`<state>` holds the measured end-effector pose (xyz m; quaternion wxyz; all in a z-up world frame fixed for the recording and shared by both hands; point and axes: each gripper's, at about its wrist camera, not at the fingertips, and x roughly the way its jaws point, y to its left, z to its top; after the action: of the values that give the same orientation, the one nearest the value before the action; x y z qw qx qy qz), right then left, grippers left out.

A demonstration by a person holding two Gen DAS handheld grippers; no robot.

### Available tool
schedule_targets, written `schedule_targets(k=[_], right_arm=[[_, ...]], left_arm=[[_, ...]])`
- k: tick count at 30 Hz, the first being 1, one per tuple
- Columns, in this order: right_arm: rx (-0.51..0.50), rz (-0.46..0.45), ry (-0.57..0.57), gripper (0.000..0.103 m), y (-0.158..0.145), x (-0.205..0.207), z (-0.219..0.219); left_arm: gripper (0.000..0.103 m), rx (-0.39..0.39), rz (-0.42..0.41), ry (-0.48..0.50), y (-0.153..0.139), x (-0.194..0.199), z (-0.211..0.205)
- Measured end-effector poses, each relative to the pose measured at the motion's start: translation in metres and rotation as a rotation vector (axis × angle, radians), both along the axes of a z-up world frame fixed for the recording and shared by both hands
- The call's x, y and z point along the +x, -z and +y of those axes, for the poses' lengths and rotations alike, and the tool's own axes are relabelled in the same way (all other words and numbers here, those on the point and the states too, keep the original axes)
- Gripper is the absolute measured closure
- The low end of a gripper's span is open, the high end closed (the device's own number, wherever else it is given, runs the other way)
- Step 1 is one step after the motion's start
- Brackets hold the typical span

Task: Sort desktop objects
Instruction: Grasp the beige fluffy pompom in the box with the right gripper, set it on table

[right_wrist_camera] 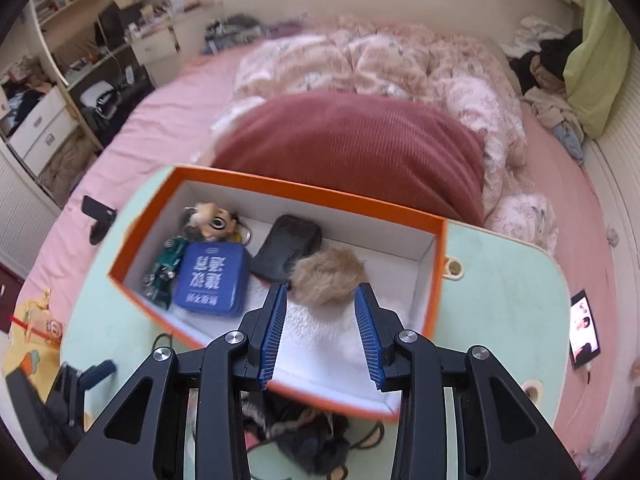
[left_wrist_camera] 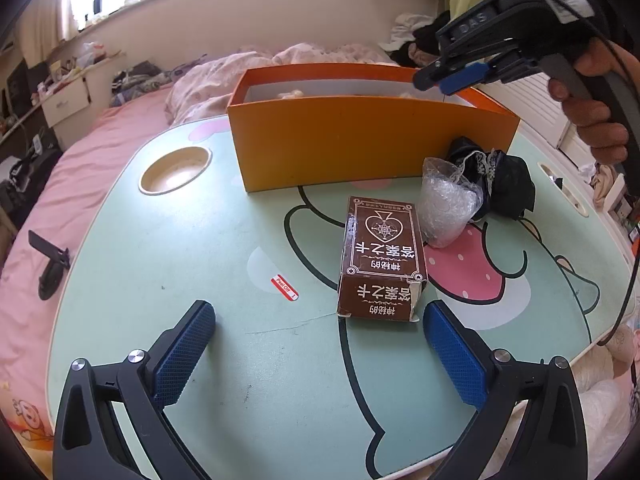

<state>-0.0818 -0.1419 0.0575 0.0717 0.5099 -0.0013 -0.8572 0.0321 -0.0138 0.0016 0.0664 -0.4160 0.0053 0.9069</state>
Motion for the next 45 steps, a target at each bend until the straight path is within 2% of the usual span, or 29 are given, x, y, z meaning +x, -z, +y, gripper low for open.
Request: schedule_targets(k=[5, 7, 10, 12, 14, 16, 20, 23, 27, 29, 32, 36, 39, 41, 43, 45], right_arm=[[-0.076, -0.104, 0.042, 0.064, 0.024, -0.023, 0.003], [-0.032, -0.104, 0.033, 0.06, 0.026, -0.022, -0.004], [-0.011, -0.11, 0.028, 0.061, 0.023, -0.018, -0.005], [-0.055, -0.118, 0.016, 0.068, 0.022, -0.016, 0.002], [-0.105, -0.12, 0.034, 0.09, 0.022, -0.012, 0.014], [-0.108, -0.08, 0.039, 0.093, 0.016, -0.004, 0.021], [-0.183, 0.049, 0.049, 0.093, -0.009, 0.02, 0.034], [-0.266, 0.199, 0.034, 0.093, -0.046, 0.06, 0.043], [-0.297, 0.303, -0.027, 0.093, -0.067, 0.125, 0.044], [-0.243, 0.327, -0.021, 0.093, -0.063, 0.149, 0.048], [-0.182, 0.316, 0.059, 0.093, -0.04, 0.167, 0.061], [-0.249, 0.218, 0.094, 0.093, -0.003, 0.148, 0.068], [-0.311, 0.232, 0.083, 0.089, 0.007, 0.138, 0.064], [-0.377, 0.248, 0.084, 0.083, 0.009, 0.142, 0.067], [-0.364, 0.259, 0.115, 0.082, 0.007, 0.147, 0.073], [-0.309, 0.287, 0.141, 0.081, 0.002, 0.16, 0.078]], left_arm=[[0.0, 0.002, 0.004, 0.002, 0.001, 0.0, 0.001], [0.0, 0.003, 0.005, 0.002, 0.001, 0.0, 0.001], [0.0, 0.002, 0.005, 0.002, 0.001, 0.0, 0.001], [0.0, 0.003, 0.005, 0.002, 0.001, 0.0, 0.001], [0.0, 0.001, 0.006, 0.003, 0.001, 0.0, 0.001], [0.0, 0.002, 0.006, 0.003, 0.002, -0.001, 0.001], [0.0, 0.002, 0.007, 0.003, 0.002, -0.001, 0.001], [0.0, 0.002, 0.007, 0.003, 0.002, -0.001, 0.001], [0.0, 0.002, 0.007, 0.004, 0.002, -0.001, 0.001], [0.0, 0.002, 0.007, 0.004, 0.002, 0.0, 0.0], [0.0, 0.002, 0.007, 0.003, 0.002, 0.0, 0.0], [0.0, 0.003, 0.007, 0.004, 0.002, 0.0, -0.001], [0.0, 0.003, 0.008, 0.005, 0.002, 0.0, 0.0], [0.0, 0.003, 0.008, 0.004, 0.002, 0.0, 0.0], [0.0, 0.003, 0.008, 0.004, 0.002, 0.0, 0.0], [0.0, 0.003, 0.008, 0.004, 0.002, -0.001, 0.0]])
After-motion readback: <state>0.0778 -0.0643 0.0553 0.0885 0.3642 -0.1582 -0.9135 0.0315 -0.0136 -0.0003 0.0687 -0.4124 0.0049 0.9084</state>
